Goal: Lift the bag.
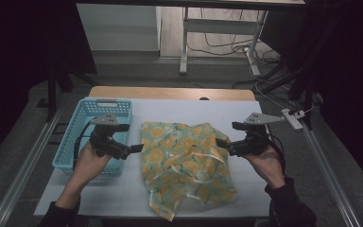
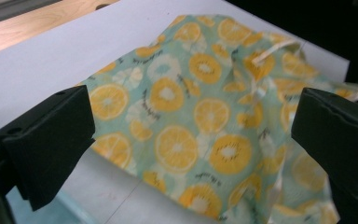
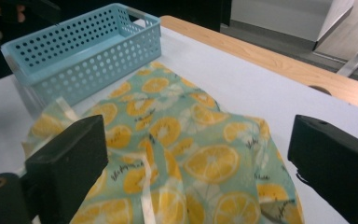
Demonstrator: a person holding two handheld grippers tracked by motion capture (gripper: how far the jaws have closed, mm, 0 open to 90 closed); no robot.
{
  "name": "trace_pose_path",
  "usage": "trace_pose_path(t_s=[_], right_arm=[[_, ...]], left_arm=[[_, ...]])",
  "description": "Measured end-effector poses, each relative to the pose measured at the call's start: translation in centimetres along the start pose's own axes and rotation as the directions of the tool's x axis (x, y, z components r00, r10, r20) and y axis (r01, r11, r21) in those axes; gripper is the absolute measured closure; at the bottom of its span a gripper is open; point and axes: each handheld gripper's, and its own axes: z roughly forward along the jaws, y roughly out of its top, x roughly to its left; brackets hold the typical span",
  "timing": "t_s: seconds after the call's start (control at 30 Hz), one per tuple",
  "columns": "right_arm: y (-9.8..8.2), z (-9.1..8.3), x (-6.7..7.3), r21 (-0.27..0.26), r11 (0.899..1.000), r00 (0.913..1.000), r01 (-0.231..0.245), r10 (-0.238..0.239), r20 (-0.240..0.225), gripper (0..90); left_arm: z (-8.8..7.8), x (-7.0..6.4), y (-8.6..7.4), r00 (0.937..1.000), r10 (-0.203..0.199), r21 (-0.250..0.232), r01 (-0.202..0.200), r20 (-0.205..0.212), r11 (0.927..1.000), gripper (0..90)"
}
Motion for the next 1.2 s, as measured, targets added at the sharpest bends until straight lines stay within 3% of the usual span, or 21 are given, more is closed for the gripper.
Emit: trace_pose_path(t_s=[0.3, 0.47, 0.73, 1.0, 1.2], right_arm=[[-3.7, -0.5, 0.4, 0.024, 1.0, 0.9995, -0.01, 0.009, 0.03, 0.0], [-5.7, -1.1, 0.6, 0.03, 0.999, 0.9981, -0.026, 0.024, 0.058, 0.0], [-8.8, -3.0, 1.6, 0.019, 0.999, 0.9938, -0.05, 0.048, 0.101, 0.0], [-12.2, -4.7, 2.3, 0.044, 0.995, 0.9854, -0.094, 0.087, 0.147, 0.0], [-13.8, -5.2, 3.1, 0.082, 0.993, 0.9803, -0.09, 0.074, 0.183, 0.0]], left_arm=[[-0.9, -0.9, -3.7, 0.9989, -0.044, 0.006, 0.044, -0.019, 0.999, 0.0], [-2.0, -1.8, -5.6, 0.9968, -0.075, -0.014, 0.075, -0.028, 0.9971, 0.0], [-3.1, -3.6, -8.6, 0.9926, -0.089, -0.004, 0.089, -0.082, 0.996, 0.0], [-4.0, -4.3, -12.1, 0.9812, -0.13, -0.016, 0.129, -0.143, 0.9916, 0.0], [-4.6, -4.5, -14.2, 0.9693, -0.136, -0.006, 0.138, -0.205, 0.9905, 0.0]])
